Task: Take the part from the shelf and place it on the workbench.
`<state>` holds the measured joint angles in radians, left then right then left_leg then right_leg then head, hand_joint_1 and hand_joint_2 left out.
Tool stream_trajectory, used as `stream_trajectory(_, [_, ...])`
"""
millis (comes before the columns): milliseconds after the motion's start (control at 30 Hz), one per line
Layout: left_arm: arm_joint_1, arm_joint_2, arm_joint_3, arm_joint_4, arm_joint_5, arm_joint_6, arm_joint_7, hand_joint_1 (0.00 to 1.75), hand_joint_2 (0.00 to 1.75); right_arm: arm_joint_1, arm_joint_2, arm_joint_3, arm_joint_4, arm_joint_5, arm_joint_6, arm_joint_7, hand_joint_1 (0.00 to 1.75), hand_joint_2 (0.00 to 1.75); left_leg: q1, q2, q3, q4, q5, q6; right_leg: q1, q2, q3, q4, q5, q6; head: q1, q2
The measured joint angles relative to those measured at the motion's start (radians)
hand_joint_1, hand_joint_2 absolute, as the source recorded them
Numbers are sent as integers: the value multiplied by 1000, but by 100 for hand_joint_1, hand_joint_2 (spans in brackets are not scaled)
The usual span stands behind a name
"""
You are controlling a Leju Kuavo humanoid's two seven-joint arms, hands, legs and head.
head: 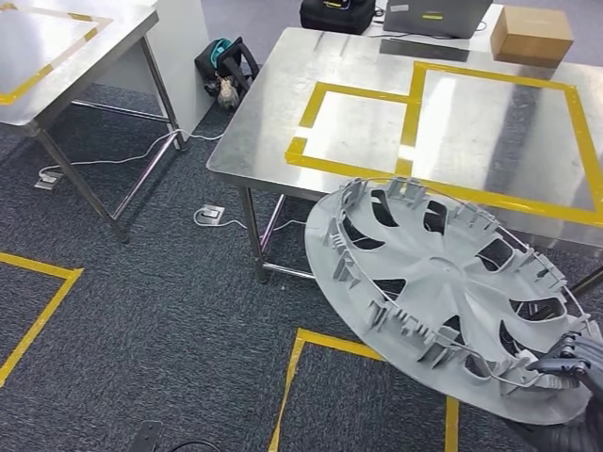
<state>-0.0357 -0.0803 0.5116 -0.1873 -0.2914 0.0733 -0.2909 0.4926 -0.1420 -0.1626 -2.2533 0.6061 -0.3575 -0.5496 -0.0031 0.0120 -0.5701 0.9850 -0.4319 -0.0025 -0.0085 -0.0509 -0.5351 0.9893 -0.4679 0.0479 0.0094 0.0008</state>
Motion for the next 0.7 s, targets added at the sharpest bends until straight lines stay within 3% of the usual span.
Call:
stream_trajectory(233, [0, -2, 0, 0, -4, -2, 4, 0, 175, 0, -5, 5, 0, -20, -6, 5, 175, 175, 1, 0, 0, 0, 0, -1, 1, 0, 0, 1, 0, 0, 0, 0])
stream_trajectory(400, [0, -3, 0, 0, -9, 0, 4, 0, 175, 0, -7, 13, -3, -59, -18, 4, 175, 175, 0, -2, 4, -12, 1, 24, -3, 0, 3, -8, 0, 15, 0, 0])
stream_trajectory(567, [0, -4, 0, 0, -9, 1, 4, 0, 175, 0, -8, 15, -6, -61, -18, 4, 175, 175, 7, -5, 17, -32, 12, 28, -3, 17, -3, 7, -15, 19, 2, 0])
stream_trajectory(600, [0, -4, 0, 0, -9, 1, 4, 0, 175, 0, -8, 15, -6, -61, -18, 4, 175, 175, 8, -5, 17, -33, 12, 30, -3, 21, -8, 17, -22, 19, 3, 0])
stream_trajectory(633, [-2, -4, 0, 0, -9, 1, 3, 0, 175, 0, -8, 17, -6, -65, -19, 3, 175, 175, 8, -4, 17, -33, 13, 31, -4, 30, -30, 64, -46, 20, 5, 0])
stream_trajectory(700, [-4, -5, 0, 0, -11, -1, -1, 0, 175, 2, -9, 23, -6, -81, -20, 0, 175, 175, 13, -1, 20, -32, 9, 27, -11, 43, -94, 176, -72, 28, 8, 0])
